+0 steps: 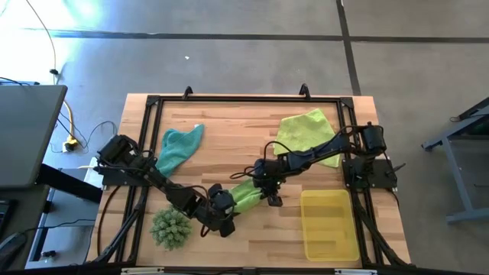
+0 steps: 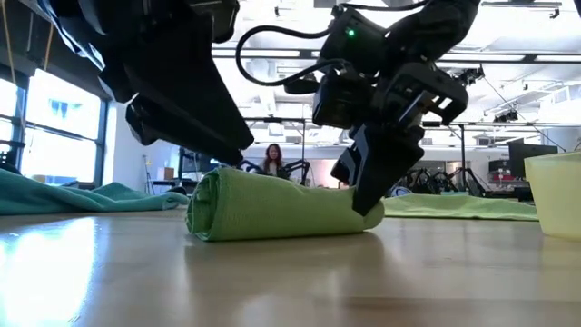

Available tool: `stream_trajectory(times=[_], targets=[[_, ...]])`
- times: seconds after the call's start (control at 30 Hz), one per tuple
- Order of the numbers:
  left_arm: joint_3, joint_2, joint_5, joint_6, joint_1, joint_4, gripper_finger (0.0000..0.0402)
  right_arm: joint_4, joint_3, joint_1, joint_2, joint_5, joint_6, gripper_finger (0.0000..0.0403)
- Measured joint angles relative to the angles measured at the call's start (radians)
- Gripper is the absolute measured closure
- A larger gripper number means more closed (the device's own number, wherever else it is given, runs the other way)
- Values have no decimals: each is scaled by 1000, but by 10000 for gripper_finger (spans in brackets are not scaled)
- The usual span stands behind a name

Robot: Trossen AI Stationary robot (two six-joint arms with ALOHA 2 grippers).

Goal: Roll microfiber towels into tight, uniform cylinder then place into a basket
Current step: Roll the green microfiber cloth

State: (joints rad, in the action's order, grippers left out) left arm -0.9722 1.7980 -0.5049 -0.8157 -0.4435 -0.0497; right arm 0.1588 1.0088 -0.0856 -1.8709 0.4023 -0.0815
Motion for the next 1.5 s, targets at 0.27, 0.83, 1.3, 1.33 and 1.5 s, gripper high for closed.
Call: stream_trajectory(times=[0.27, 0.83, 1.3, 1.33, 1.5], targets=[[-1, 75, 30, -73, 0, 8, 234, 1, 2, 3, 1, 1, 6, 385], [-5, 120, 90, -229, 0, -18, 234, 98, 41, 7, 65, -209, 422, 261], [-4, 131, 98, -229, 0, -26, 234, 184, 114, -91, 98, -112, 660, 254], [-3, 131, 98, -229, 0, -26, 234, 178, 114, -102, 97, -114, 690, 254], [-3, 131, 97, -229, 0, -24, 234, 89, 114, -132, 59, -149, 737, 254]])
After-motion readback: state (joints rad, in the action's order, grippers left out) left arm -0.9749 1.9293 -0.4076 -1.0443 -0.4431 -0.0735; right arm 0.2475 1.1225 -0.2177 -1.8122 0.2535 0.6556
